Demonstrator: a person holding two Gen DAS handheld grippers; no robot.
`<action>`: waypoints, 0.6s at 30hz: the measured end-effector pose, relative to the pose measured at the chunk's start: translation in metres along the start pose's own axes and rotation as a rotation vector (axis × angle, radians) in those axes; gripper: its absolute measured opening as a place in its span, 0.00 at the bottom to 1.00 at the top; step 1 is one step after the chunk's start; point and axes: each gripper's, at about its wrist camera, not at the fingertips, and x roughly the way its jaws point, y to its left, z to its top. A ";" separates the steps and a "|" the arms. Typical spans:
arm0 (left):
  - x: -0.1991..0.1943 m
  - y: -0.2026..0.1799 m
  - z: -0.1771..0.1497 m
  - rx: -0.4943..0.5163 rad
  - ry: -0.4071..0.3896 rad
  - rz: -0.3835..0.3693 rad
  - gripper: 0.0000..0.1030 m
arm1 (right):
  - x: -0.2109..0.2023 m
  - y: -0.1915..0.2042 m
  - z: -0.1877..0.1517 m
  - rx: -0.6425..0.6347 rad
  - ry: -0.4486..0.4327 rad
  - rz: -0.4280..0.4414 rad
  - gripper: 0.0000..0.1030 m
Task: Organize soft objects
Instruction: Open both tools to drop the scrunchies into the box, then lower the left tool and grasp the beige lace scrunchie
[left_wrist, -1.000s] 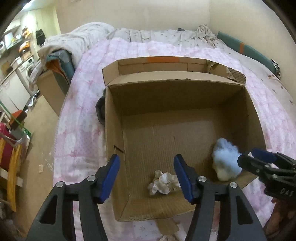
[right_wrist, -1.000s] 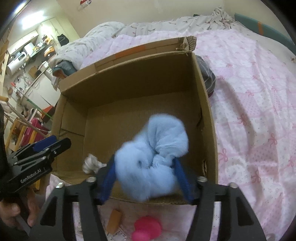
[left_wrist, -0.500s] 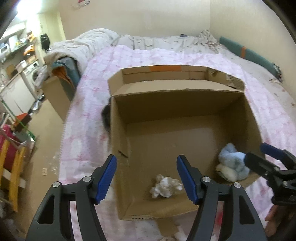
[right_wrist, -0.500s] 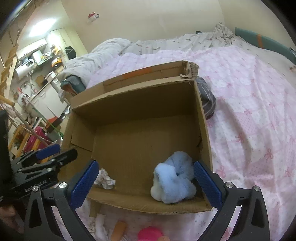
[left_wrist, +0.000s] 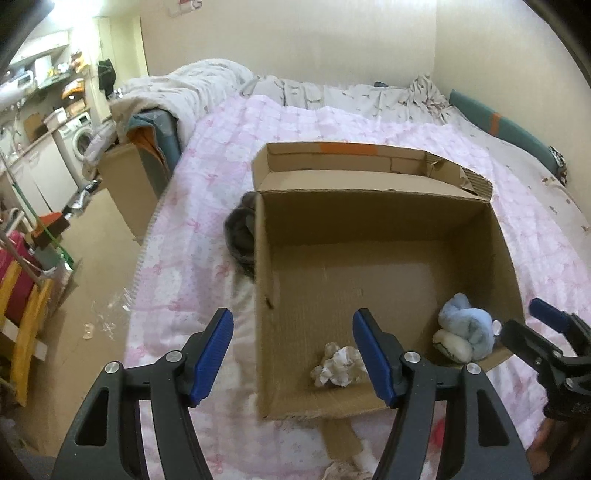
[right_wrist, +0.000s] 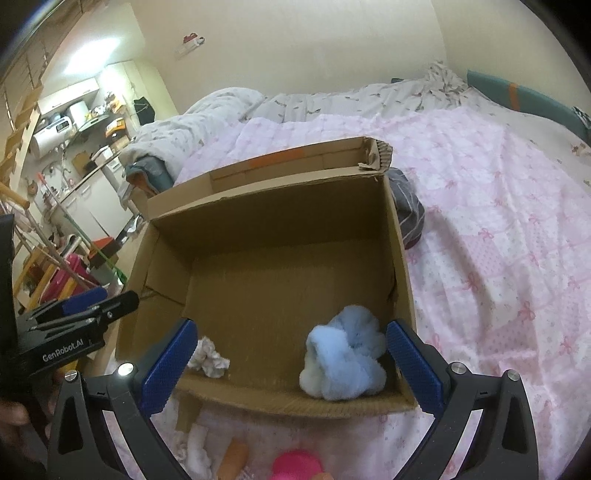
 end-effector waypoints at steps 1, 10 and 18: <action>-0.003 0.001 -0.002 -0.003 -0.002 0.015 0.62 | -0.003 0.002 -0.001 -0.005 -0.001 0.000 1.00; -0.029 0.023 -0.024 -0.047 0.028 -0.005 0.62 | -0.035 0.010 -0.016 -0.017 -0.011 0.009 1.00; -0.049 0.038 -0.047 -0.079 0.053 0.003 0.62 | -0.056 0.014 -0.029 -0.006 0.004 -0.039 1.00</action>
